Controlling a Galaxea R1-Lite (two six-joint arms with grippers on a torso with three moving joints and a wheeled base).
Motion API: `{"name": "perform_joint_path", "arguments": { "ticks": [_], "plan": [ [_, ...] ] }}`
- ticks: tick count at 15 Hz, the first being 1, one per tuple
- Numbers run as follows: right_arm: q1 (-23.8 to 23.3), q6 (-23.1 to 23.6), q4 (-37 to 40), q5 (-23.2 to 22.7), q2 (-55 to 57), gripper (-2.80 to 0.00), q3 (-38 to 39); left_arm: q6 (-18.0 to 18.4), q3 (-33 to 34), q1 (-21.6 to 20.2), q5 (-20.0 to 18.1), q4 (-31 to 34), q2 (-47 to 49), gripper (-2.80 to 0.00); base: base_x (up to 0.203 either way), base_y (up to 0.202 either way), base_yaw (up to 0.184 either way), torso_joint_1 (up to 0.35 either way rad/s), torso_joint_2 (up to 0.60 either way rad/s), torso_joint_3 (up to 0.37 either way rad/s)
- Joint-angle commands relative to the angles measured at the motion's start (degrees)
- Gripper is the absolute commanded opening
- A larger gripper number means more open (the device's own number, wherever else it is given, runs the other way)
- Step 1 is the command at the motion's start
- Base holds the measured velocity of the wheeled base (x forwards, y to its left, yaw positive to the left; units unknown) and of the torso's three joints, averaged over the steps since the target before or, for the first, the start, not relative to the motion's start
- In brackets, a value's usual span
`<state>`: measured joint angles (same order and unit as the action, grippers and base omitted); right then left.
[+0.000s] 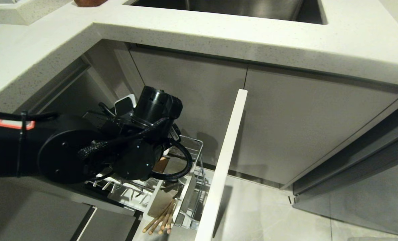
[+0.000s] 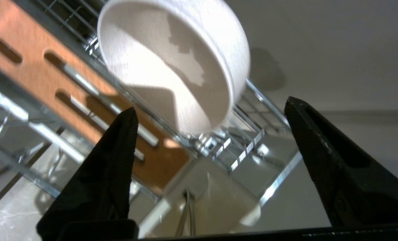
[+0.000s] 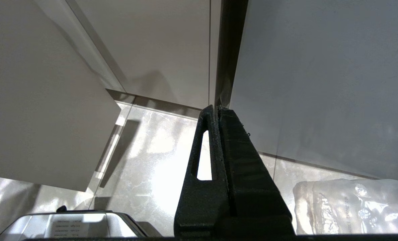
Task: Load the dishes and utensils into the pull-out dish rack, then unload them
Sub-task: Take the bowl out of the cupboard
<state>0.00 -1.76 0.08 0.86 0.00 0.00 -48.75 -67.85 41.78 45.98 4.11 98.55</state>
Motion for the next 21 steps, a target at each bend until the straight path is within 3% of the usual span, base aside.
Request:
{"name": "perform_joint_path", "arguments": {
  "ticks": [1,5,13,14,21],
  "plan": [
    [0.06,0.0,0.01,0.02,0.03,-2.8,0.1,0.25,-2.02,-2.51,-0.84,-0.03,2.64,0.0,0.0,0.0,0.0,0.0,0.0,0.0],
    [0.09,0.0,0.01,0.02,0.0,-2.8,0.09,4.01,-4.47,-6.96,-6.23,-3.32,5.31,0.0,0.0,0.0,0.0,0.0,0.0,0.0],
    [0.01,-0.01,0.01,0.02,0.0,-2.8,0.11,6.32,-3.87,-7.68,-6.86,-6.9,6.21,0.0,0.0,0.0,0.0,0.0,0.0,0.0],
    [0.07,0.0,0.01,0.02,0.05,-2.8,0.14,6.98,-3.79,-7.68,-6.86,-7.27,6.21,-2.8,0.0,0.0,0.0,0.0,0.0,0.0],
    [0.08,0.0,0.01,0.02,0.0,-2.8,0.17,7.09,-3.35,-7.59,-8.06,-7.36,3.68,-2.8,0.0,0.0,0.0,0.0,0.0,0.0]
  ]
}}
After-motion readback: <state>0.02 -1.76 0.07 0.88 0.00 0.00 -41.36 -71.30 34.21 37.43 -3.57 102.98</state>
